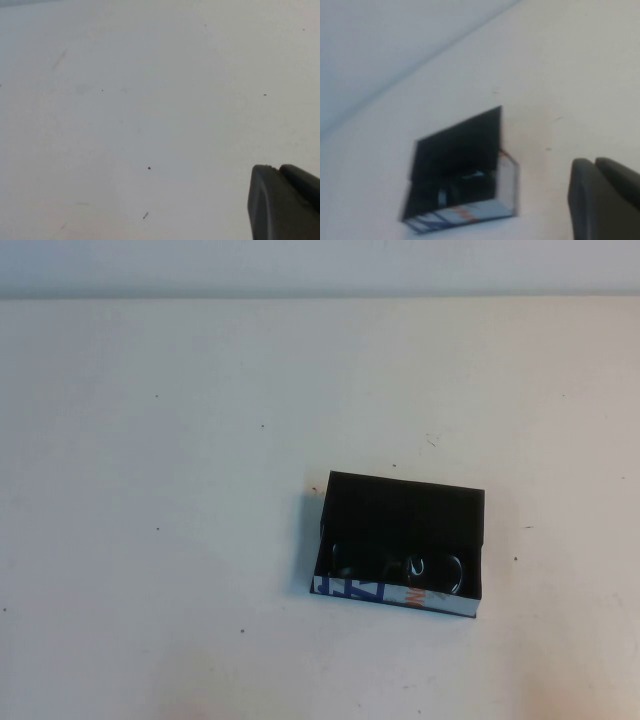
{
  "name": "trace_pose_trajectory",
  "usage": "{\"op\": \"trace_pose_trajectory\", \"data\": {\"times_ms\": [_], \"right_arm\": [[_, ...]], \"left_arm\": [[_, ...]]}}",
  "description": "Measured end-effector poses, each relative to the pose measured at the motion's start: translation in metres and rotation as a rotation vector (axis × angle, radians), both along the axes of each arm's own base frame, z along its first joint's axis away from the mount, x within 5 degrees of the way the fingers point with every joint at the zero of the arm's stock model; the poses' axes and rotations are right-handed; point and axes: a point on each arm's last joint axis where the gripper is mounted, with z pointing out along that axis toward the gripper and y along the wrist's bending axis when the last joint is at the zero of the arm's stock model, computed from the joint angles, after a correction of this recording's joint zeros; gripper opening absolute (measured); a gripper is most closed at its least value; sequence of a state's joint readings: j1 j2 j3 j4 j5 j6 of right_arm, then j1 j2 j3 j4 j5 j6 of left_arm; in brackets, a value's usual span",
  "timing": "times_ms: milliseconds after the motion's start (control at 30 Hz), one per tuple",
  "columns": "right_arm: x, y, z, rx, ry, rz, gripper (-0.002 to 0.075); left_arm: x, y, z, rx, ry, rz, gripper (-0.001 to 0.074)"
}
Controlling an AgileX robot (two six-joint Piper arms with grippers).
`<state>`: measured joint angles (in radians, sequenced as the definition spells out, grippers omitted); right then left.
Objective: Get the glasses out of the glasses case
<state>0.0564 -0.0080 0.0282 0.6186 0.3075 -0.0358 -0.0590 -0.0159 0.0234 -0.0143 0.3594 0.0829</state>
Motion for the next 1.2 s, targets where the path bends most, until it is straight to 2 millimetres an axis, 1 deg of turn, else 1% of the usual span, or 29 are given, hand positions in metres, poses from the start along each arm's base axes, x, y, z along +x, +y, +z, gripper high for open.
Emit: {"op": "trace_pose_trajectory", "data": {"times_ms": [67,167,267,467,567,600,633,700,800,867,900,967,1033,1133,1200], "right_arm": [[0.000,0.003,0.004,0.197,0.007,0.009,-0.0018],[0.000,0.004,0.008,0.344,0.005,0.005,-0.0018],[0.000,0.004,0.010,0.381,0.000,-0.002,-0.0018],[0.001,0.000,0.012,0.399,-0.030,-0.039,-0.0018],[0.001,0.002,0.013,0.385,-0.029,-0.023,-0.0018],[0.000,0.003,0.016,0.358,-0.031,-0.001,-0.0018],[-0.002,0.005,0.024,0.315,-0.050,0.029,-0.0018],[-0.007,0.009,0.048,0.212,-0.102,0.084,-0.0018],[-0.009,0.014,0.086,-0.036,-0.111,0.170,-0.0018],[-0.005,0.017,0.110,-0.265,-0.056,0.251,-0.0018],[-0.003,0.018,0.119,-0.367,-0.018,0.301,-0.0018],[0.007,0.018,0.140,-0.576,0.065,0.399,-0.0018],[0.022,0.018,0.159,-0.721,0.130,0.493,-0.0018],[0.049,0.021,0.179,-0.851,0.190,0.653,-0.0018],[0.068,0.025,0.187,-0.901,0.206,0.771,-0.0018]], "left_arm": [[0.000,0.000,0.000,0.000,0.000,0.000,-0.0004],[0.000,0.000,0.000,0.000,0.000,0.000,-0.0004],[0.000,0.000,0.000,0.000,0.000,0.000,-0.0004],[0.000,0.000,0.000,0.000,0.000,0.000,-0.0004],[0.000,0.000,0.000,0.000,0.000,0.000,-0.0004],[0.000,0.000,0.000,0.000,0.000,0.000,-0.0004],[0.000,0.000,0.000,0.000,0.000,0.000,-0.0004],[0.000,0.000,0.000,0.000,0.000,0.000,-0.0004],[0.000,0.000,0.000,0.000,0.000,0.000,-0.0004],[0.000,0.000,0.000,0.000,0.000,0.000,-0.0004],[0.000,0.000,0.000,0.000,0.000,0.000,-0.0004],[0.000,0.000,0.000,0.000,0.000,0.000,-0.0004],[0.000,0.000,0.000,0.000,0.000,0.000,-0.0004],[0.000,0.000,0.000,0.000,0.000,0.000,-0.0004],[0.000,0.000,0.000,0.000,0.000,0.000,-0.0005]]}}
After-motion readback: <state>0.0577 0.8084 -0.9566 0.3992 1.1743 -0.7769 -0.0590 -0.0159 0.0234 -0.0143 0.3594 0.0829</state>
